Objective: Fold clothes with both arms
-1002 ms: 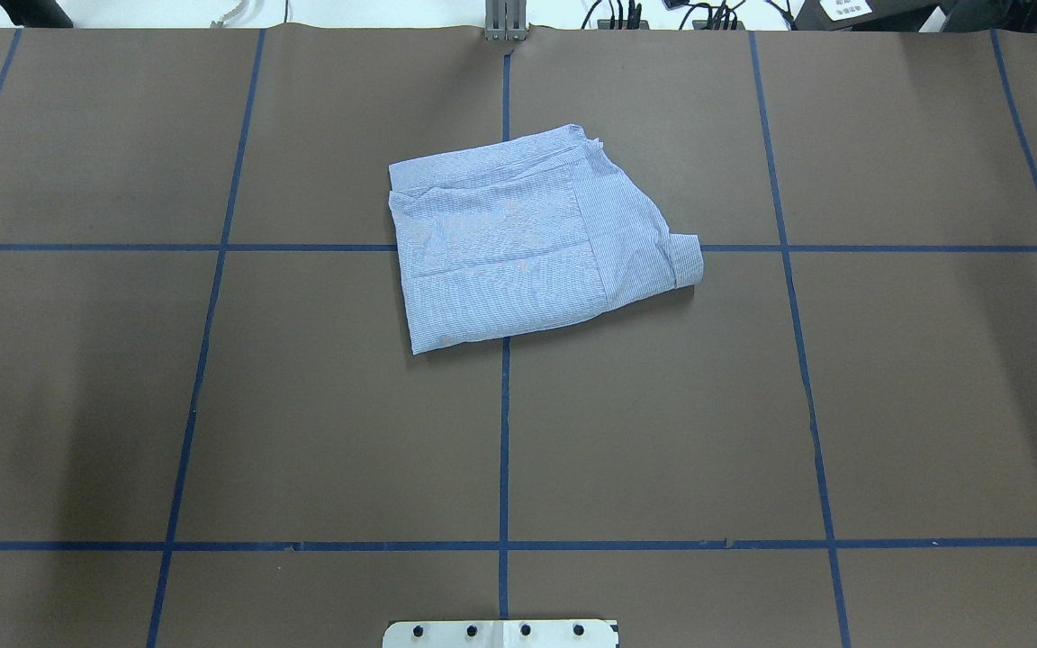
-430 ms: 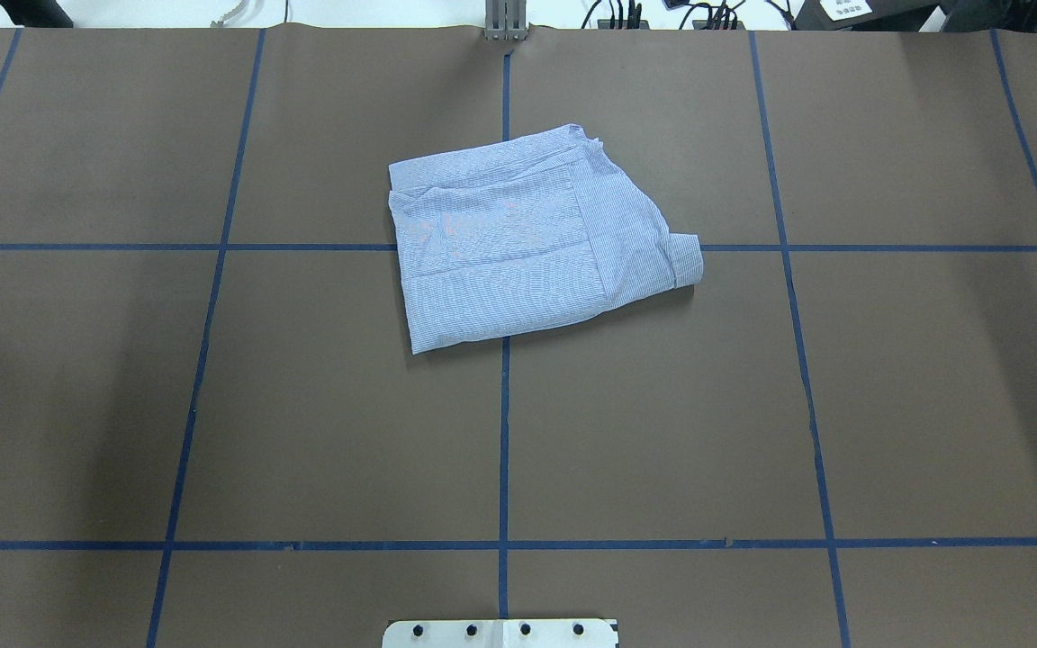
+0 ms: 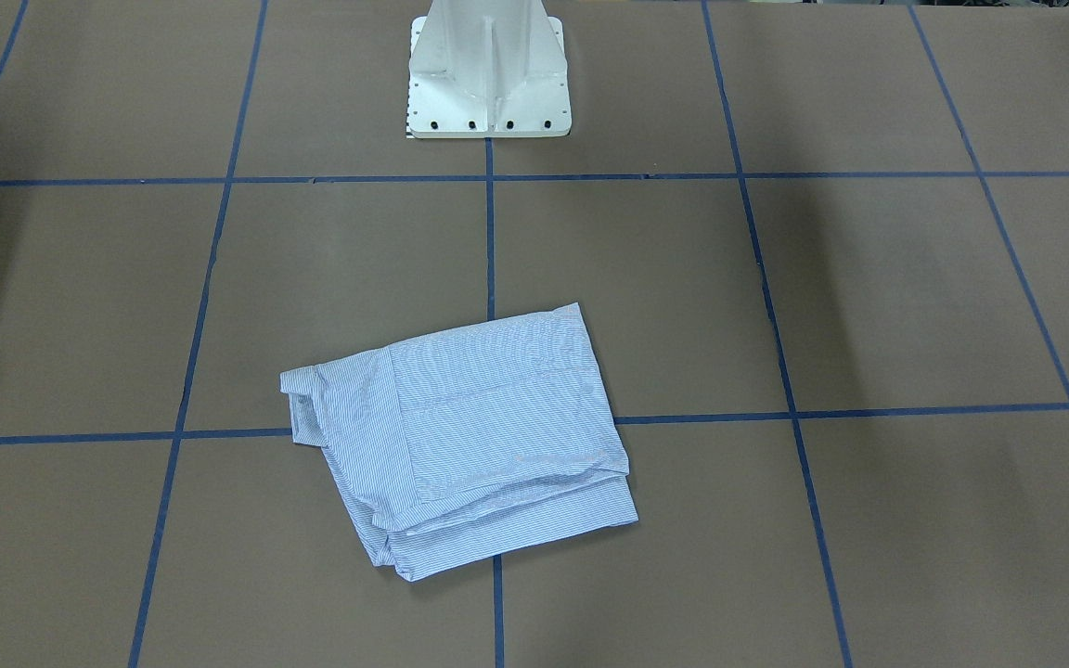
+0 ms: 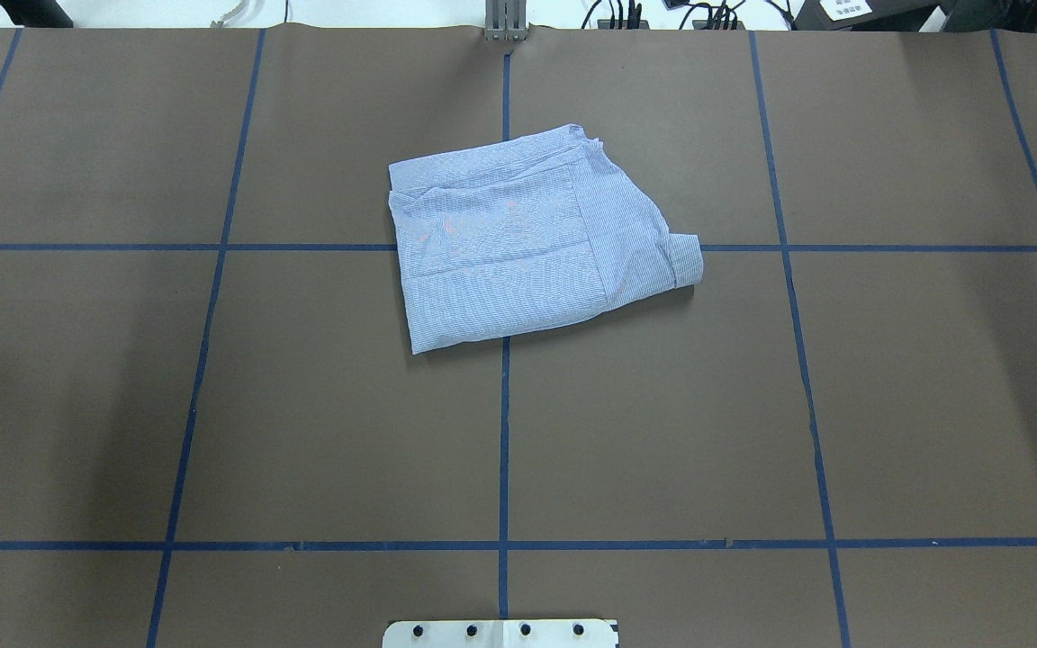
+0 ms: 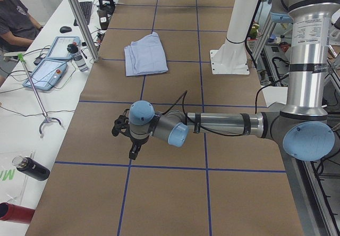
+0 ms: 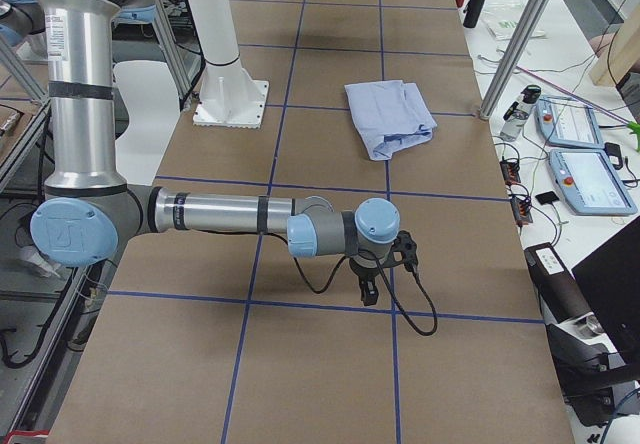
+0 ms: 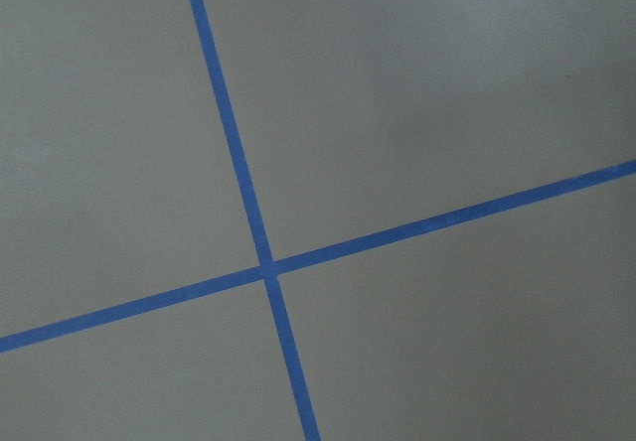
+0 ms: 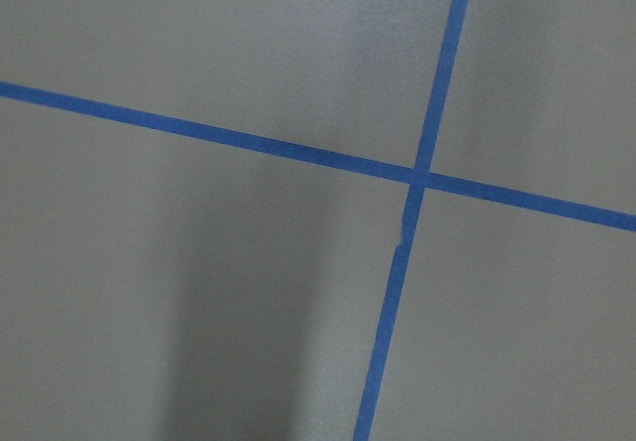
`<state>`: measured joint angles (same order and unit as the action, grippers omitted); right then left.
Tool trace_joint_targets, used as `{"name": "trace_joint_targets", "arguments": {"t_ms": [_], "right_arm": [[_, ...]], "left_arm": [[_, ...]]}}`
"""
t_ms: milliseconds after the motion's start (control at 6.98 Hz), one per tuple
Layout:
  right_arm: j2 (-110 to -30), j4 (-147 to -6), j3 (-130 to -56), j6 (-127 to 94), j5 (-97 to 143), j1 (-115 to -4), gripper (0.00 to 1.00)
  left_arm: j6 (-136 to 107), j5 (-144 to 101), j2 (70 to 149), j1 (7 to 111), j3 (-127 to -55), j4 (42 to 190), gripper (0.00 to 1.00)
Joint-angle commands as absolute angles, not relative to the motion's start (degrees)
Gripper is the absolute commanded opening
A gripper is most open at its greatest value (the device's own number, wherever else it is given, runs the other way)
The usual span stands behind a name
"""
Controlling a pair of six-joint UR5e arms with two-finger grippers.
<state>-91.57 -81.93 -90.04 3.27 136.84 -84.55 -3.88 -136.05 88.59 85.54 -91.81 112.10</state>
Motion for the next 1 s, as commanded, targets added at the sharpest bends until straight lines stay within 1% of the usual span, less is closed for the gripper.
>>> {"name": "trace_joint_targets", "arguments": {"t_ms": [0,143,430,859], "right_arm": [[-91.7,-81.7,-89.4,3.0,136.1,-84.5,1.00],[-91.5,-81.7,-89.0,2.9,136.5,-84.3,1.00],[-92.0,-81.8,-90.0,3.4,136.8,-84.4,1.00],[-92.7,-81.8,-91.5,3.5,136.8,-84.5,1.00]], "left_arm": [[-4.1,-136.0,83.1,86.5,-97.5,112.6,1.00],[-4.0,-135.7,81.0,86.1,-99.6,112.8,1.00],[-4.1,-135.8,82.5,86.0,-99.2,112.1,1.00],[-4.0,-136.3,82.4,85.9,-98.9,112.1,1.00]]}}
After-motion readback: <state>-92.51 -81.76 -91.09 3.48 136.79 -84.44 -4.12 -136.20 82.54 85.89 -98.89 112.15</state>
